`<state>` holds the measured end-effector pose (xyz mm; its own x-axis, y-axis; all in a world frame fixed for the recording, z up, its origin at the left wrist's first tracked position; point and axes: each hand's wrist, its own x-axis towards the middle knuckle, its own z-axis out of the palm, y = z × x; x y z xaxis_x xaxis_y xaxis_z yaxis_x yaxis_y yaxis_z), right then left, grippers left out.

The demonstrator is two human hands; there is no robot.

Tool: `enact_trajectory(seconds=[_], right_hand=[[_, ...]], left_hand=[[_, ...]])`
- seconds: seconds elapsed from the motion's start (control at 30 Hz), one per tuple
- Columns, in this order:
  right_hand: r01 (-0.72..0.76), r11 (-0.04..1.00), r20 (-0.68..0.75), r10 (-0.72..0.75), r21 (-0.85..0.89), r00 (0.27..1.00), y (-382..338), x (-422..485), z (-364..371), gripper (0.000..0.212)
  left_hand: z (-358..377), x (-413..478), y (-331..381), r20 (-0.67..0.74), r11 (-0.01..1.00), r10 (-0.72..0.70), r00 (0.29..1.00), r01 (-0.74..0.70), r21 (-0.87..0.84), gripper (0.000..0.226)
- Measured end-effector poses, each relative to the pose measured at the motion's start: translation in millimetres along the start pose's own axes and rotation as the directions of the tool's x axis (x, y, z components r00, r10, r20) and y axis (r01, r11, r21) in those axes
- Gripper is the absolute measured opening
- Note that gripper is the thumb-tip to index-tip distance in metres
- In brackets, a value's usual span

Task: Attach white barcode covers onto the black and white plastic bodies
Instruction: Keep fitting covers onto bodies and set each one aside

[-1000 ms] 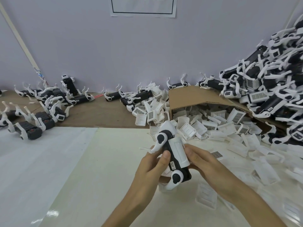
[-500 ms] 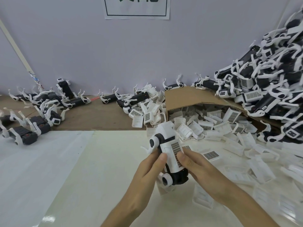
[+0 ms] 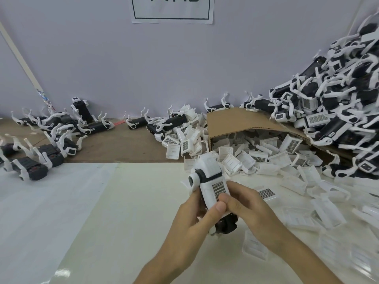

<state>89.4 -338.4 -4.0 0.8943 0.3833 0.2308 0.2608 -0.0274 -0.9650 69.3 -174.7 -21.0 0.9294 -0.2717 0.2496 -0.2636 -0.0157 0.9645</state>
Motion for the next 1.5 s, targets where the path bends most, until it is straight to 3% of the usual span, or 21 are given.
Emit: enact_trajectory(seconds=[0.07, 0.2, 0.27, 0.37, 0.67, 0.8, 0.93, 1.1, 1.17, 1.23, 1.37, 1.43, 1.5], right_hand=[[0.024, 0.999, -0.063, -0.027, -0.037, 0.998, -0.8, 0.6, -4.6, 0.017], [0.047, 0.998, -0.193, -0.057, -0.052, 0.980, -1.9, 2.6, -18.5, 0.041], [0.058, 0.995, -0.133, -0.069, -0.085, 0.989, -2.7, 2.9, -19.7, 0.048], [0.065, 0.993, -0.058, -0.072, -0.101, 0.996, -2.7, 1.8, -15.0, 0.036], [0.076, 0.990, -0.050, -0.082, -0.119, 0.995, -3.0, -0.1, -13.1, 0.028], [0.059, 0.987, -0.068, -0.070, -0.147, 0.995, -3.2, 0.2, -13.5, 0.036], [0.049, 0.964, -0.089, -0.075, -0.262, 0.993, -4.9, -1.1, -15.2, 0.043], [-0.009, 0.986, 0.062, 0.019, -0.166, 0.998, -12.7, -3.3, -24.5, 0.045], [-0.017, 0.992, 0.066, 0.025, -0.122, 0.997, -14.1, -1.7, -25.9, 0.042], [-0.041, 0.997, 0.028, 0.043, -0.059, 0.999, -14.7, 0.4, -26.2, 0.040], [-0.147, 0.980, 0.011, 0.146, 0.136, 0.989, -12.6, 2.4, -30.1, 0.043], [-0.191, 0.955, 0.041, 0.186, 0.225, 0.982, -15.8, 5.1, -34.3, 0.037], [-0.233, 0.953, 0.005, 0.236, 0.195, 0.972, -25.4, 13.5, -41.8, 0.028]], left_hand=[[-1.0, -0.3, 0.8, 0.015, 1.000, -0.010, 1.000, 0.010, -0.020, 0.041], [-5.5, -1.3, 5.1, 0.060, 0.995, -0.060, 0.996, 0.064, -0.082, 0.033], [-7.0, -1.5, 7.6, 0.105, 0.989, -0.097, 0.990, 0.108, -0.100, 0.033], [-9.5, 0.2, 8.3, 0.161, 0.988, -0.127, 0.979, 0.140, -0.072, 0.033], [-4.8, 0.1, 6.6, 0.103, 0.992, -0.119, 0.988, 0.115, 0.042, 0.037], [-5.6, 1.7, 8.3, 0.112, 0.984, -0.173, 0.979, 0.176, -0.013, 0.025], [-12.5, 4.4, 8.6, 0.180, 0.980, -0.195, 0.964, 0.200, -0.011, 0.037], [-14.4, 6.6, 6.4, 0.237, 0.974, -0.214, 0.948, 0.190, 0.121, 0.040], [-13.2, 6.9, 6.9, 0.175, 0.977, -0.194, 0.965, 0.176, 0.118, 0.046], [-16.1, 9.8, 7.9, -0.035, 0.978, -0.193, 0.980, 0.195, 0.067, 0.055], [-40.3, 21.4, 4.0, -0.443, 0.937, -0.231, 0.866, 0.076, -0.340, 0.057], [-50.3, 22.9, -1.0, -0.525, 0.902, -0.280, 0.803, 0.032, -0.431, 0.051], [-50.6, 23.0, -6.5, -0.525, 0.879, -0.339, 0.781, 0.063, -0.473, 0.045]])
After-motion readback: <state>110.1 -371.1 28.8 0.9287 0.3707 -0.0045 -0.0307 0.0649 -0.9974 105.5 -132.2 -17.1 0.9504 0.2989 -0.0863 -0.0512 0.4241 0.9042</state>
